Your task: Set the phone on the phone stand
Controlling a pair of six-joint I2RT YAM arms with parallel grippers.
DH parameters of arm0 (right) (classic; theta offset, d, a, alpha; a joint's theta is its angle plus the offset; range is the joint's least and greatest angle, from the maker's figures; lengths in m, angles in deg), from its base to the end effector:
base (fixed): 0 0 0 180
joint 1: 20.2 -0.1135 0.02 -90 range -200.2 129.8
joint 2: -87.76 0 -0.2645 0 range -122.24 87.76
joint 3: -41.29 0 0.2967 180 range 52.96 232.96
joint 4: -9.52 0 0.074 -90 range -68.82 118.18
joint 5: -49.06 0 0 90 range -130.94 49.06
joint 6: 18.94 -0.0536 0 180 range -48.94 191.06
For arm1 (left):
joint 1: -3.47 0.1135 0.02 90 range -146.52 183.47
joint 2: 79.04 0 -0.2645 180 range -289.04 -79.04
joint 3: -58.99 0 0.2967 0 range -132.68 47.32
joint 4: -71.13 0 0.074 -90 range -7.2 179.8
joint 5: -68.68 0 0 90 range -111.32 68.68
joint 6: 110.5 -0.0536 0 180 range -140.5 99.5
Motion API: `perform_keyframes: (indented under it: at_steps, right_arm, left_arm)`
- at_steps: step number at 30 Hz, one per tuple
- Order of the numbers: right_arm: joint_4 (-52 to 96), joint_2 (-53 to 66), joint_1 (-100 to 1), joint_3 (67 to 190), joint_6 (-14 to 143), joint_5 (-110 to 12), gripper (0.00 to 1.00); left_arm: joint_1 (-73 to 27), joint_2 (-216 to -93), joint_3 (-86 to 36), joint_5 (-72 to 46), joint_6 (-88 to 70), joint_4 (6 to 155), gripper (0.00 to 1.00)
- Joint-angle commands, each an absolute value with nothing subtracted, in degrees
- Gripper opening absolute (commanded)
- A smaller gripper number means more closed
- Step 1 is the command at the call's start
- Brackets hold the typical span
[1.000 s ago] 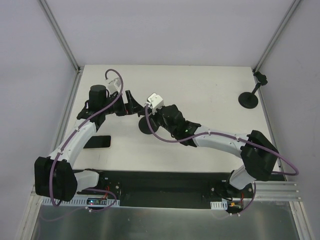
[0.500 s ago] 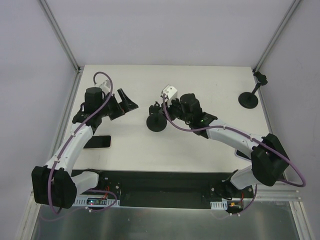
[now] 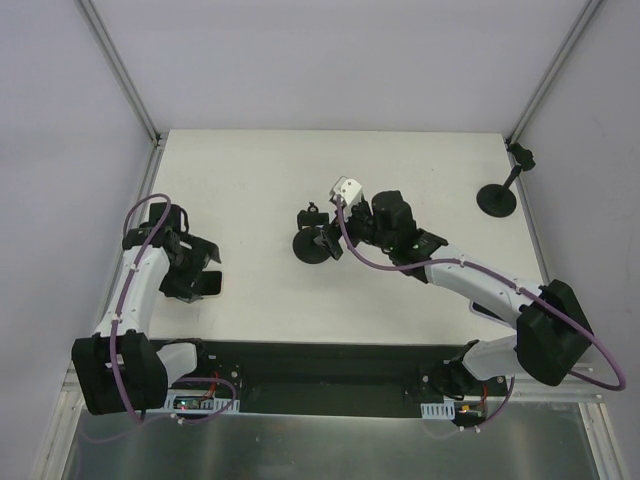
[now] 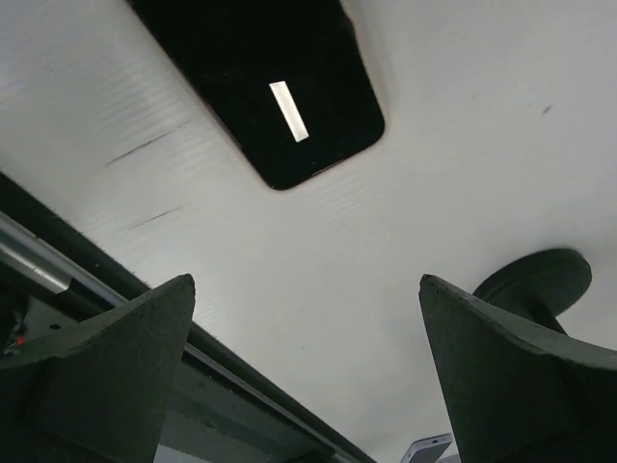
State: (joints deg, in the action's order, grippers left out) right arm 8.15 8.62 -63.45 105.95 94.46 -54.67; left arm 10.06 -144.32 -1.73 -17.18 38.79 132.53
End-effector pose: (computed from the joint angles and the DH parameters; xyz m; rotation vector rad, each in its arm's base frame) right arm 0.2682 0.2698 0.2705 -1.1381 1.4163 0.4620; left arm 0.2558 0.0257 0.2138 -1.4915 2.3413 -0.3523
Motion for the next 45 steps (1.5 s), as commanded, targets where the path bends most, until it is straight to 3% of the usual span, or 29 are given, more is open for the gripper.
perform_keyframes:
  at_steps: [1, 17, 31, 45]
  right_arm:
    - [5.19, 10.85, -63.27, 105.26, 94.44, -54.39, 0.91]
    - [-2.37, 16.21, -63.18, 98.58, 96.64, -54.82, 0.91]
    - [-3.69, 15.77, -63.27, 98.23, 96.46, -55.35, 0.91]
    - [-3.95, 15.42, -63.18, 98.22, 96.55, -55.00, 0.91]
  left_arm:
    - [11.12, -142.85, -1.29, -23.52, 45.84, 141.86, 0.99]
    - [21.57, -158.84, -2.95, -16.85, 48.94, 135.02, 0.99]
    - [27.38, -161.13, 1.79, -13.24, 46.47, 122.97, 0.99]
    - [28.79, -166.41, 1.09, -14.90, 48.23, 122.70, 0.99]
